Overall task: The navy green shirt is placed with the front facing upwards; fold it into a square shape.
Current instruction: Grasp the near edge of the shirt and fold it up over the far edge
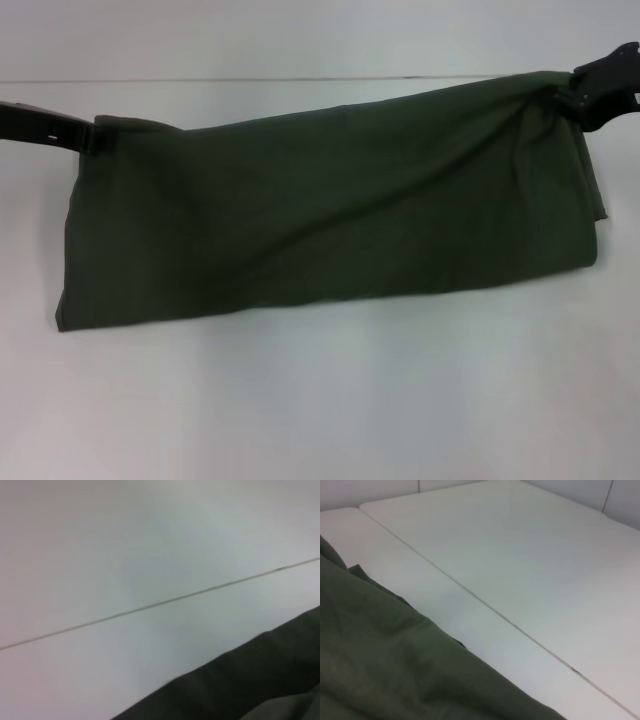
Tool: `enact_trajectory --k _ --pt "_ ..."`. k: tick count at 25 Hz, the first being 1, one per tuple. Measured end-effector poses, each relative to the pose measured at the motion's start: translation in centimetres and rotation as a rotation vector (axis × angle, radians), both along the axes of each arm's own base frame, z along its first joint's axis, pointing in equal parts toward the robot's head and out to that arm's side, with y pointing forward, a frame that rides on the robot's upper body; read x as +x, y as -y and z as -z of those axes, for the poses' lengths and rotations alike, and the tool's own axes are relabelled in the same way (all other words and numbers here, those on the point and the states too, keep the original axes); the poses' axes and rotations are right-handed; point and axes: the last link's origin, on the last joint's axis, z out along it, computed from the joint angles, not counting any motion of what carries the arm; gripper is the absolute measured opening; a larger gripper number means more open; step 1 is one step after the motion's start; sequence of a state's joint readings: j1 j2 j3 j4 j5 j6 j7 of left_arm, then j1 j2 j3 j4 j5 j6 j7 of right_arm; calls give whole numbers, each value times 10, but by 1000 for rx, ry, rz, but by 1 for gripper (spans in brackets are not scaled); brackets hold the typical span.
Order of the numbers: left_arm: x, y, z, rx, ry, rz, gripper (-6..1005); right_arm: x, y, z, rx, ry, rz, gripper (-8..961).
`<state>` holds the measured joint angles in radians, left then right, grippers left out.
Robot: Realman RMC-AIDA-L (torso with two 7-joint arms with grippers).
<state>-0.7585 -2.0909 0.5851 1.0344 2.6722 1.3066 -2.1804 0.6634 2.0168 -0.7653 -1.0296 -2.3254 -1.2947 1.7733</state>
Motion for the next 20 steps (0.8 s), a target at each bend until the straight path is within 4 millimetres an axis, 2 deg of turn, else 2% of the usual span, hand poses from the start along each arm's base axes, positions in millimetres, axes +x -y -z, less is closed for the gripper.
enact_trajectory --k 7,14,20 --pt "-7 -6 2 39 -12 -18 34 0 -12 13 6 39 1 20" --pt "-14 -13 5 92 -37 -30 34 7 -24 13 79 67 7 21" --pt "-10 -23 22 139 -97 11 33 8 -34 18 116 86 -11 21"
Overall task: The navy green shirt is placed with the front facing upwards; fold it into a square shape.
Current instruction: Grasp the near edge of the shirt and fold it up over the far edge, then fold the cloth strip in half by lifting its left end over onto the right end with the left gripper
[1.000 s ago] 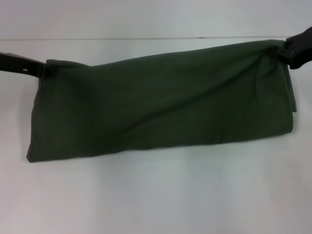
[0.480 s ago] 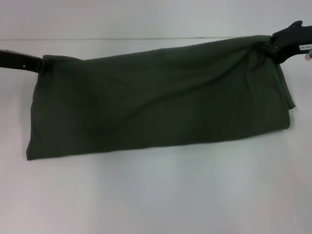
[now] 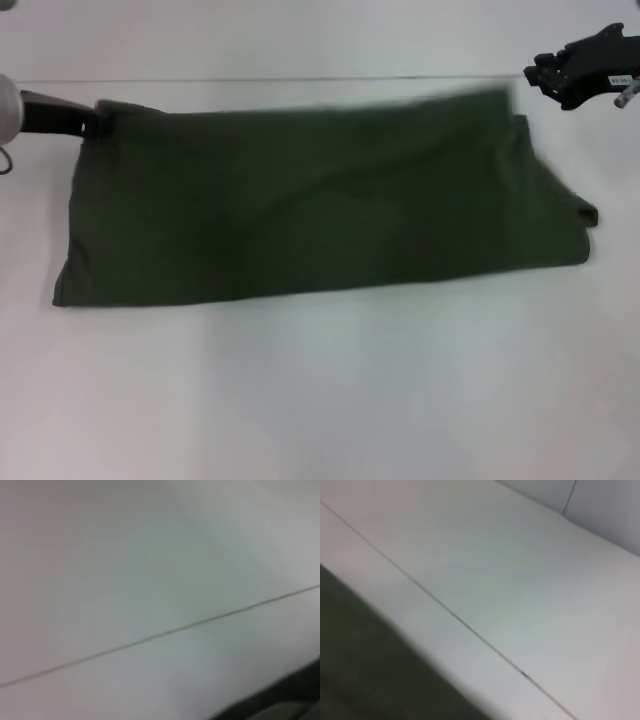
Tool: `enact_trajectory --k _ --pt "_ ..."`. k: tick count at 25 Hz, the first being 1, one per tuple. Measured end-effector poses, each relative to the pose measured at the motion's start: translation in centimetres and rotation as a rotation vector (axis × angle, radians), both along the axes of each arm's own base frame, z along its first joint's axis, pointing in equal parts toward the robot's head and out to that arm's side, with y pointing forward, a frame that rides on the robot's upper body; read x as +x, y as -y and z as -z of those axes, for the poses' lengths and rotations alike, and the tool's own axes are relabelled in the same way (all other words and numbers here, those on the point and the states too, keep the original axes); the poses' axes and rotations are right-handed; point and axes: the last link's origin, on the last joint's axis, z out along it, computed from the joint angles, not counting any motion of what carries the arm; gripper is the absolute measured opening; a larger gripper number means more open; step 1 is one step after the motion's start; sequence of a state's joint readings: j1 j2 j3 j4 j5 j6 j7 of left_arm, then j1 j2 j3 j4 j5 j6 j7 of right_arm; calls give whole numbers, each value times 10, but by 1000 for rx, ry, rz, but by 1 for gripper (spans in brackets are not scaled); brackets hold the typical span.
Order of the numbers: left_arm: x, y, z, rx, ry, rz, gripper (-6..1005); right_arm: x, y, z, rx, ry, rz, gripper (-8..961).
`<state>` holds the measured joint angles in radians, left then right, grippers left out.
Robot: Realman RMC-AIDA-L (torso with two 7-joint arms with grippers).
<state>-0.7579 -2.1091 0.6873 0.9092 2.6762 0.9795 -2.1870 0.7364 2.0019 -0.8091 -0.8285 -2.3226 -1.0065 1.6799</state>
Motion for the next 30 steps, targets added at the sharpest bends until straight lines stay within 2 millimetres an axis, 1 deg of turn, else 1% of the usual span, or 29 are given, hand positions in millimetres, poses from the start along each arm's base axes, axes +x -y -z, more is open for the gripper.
enact_trajectory --k 2,5,7,10,15,17,21,26,30 --pt "1 -4 3 36 -17 8 45 1 -5 3 2 24 3 21" --pt "2 -8 6 34 -29 7 63 1 -10 4 -3 46 7 121" --pt "2 -9 5 31 -32 -1 130 1 -11 3 3 55 6 188" --pt "1 -9 4 37 -31 -11 230 2 -11 2 11 61 6 425" --pt "-1 -6 3 28 -20 -17 445 9 -7 3 10 57 21 643" --pt "-1 -3 4 10 -12 -17 520 12 -3 2 4 45 28 683" --pt "4 8 5 -37 48 15 642 15 15 0 -33 -13 29 764" --pt "15 36 -1 -80 254 130 795 14 42 -8 -53 -114 4 864" --pt "15 61 -5 -106 393 214 920 16 70 -8 -115 -220 -15 898"
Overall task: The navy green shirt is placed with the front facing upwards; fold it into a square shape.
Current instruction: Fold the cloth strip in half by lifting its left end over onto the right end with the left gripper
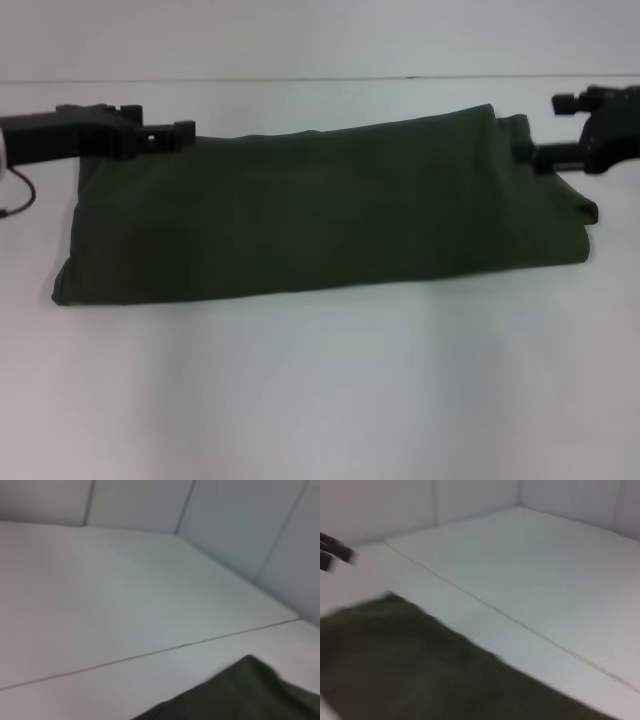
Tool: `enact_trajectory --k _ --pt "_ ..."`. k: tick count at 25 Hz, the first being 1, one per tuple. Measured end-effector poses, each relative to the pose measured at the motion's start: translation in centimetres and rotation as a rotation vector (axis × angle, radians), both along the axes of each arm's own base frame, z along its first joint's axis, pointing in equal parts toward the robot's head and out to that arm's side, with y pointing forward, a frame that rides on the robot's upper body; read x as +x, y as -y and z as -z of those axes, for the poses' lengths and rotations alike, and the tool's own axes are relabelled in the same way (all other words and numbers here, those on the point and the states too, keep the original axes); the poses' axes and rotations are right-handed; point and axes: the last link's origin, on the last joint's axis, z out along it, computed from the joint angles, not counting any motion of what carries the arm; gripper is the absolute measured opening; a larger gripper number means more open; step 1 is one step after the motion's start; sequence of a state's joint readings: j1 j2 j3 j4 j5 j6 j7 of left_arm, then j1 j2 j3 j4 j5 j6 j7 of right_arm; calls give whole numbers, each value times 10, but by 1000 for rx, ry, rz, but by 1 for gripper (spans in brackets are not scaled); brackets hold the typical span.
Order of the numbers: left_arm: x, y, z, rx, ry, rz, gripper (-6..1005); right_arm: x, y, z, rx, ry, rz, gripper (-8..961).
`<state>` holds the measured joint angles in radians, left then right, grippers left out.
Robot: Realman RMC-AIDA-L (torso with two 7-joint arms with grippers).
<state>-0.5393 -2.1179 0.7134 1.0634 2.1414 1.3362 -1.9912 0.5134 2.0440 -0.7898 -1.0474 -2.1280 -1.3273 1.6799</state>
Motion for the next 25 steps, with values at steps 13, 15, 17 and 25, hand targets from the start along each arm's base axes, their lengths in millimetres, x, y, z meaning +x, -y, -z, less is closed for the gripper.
enact_trajectory --k 13,15,17,25 --pt "-36 58 3 -4 148 0 932 -2 75 47 -290 -200 -241 919" --pt "-43 61 4 -1 130 -19 932 0 81 53 -320 -211 -261 920" --pt "-50 63 4 9 109 -41 933 3 85 56 -328 -207 -283 921" --pt "-71 70 -5 7 -52 -112 933 8 89 60 -326 -197 -303 924"
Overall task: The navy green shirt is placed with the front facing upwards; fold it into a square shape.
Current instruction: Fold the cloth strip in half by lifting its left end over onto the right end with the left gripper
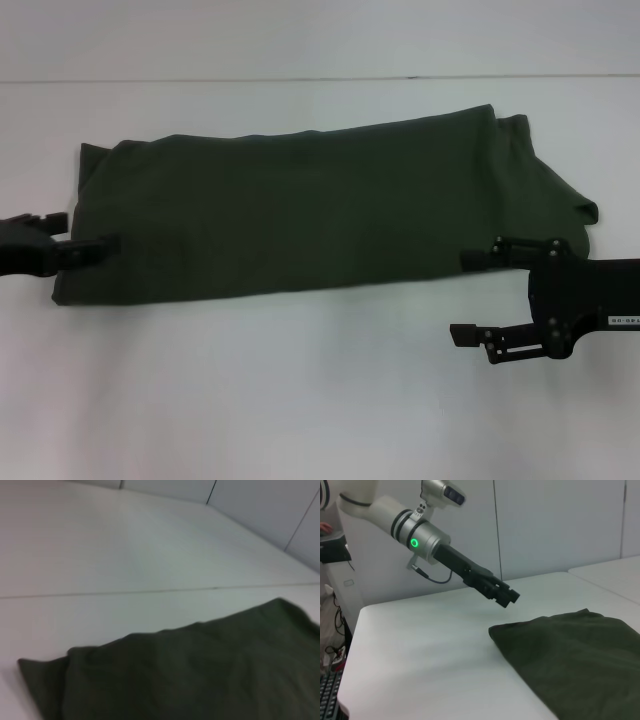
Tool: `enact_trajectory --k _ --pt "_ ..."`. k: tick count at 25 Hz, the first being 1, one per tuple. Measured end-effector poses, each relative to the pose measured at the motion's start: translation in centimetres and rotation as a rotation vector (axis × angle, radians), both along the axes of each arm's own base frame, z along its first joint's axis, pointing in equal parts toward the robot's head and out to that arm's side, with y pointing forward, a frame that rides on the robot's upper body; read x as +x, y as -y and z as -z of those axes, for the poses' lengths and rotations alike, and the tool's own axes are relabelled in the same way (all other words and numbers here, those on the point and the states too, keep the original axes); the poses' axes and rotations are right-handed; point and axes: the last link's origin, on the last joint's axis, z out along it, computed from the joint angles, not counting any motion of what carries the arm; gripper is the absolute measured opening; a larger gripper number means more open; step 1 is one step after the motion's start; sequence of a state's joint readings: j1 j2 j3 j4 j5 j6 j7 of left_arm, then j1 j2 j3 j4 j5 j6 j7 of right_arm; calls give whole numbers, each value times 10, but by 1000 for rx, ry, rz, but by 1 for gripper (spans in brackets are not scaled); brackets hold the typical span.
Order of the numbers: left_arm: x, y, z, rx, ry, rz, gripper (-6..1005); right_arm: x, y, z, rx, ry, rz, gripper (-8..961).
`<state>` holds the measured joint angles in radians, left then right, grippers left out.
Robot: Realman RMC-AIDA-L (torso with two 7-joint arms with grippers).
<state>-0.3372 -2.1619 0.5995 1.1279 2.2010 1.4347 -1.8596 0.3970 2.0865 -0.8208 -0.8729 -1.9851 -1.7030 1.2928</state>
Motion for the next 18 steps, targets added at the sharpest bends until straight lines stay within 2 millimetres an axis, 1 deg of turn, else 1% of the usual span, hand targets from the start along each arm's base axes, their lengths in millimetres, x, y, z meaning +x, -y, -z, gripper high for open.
enact_trajectory --k 5,11,18 --pt "-7 6 -4 -23 -72 -24 933 0 0 -1 6 3 -7 923" --pt "-19 12 1 -52 -128 -63 932 -1 -2 0 8 8 -20 921" --pt "-30 12 7 -40 -163 -90 933 -3 -3 3 -1 19 -38 920"
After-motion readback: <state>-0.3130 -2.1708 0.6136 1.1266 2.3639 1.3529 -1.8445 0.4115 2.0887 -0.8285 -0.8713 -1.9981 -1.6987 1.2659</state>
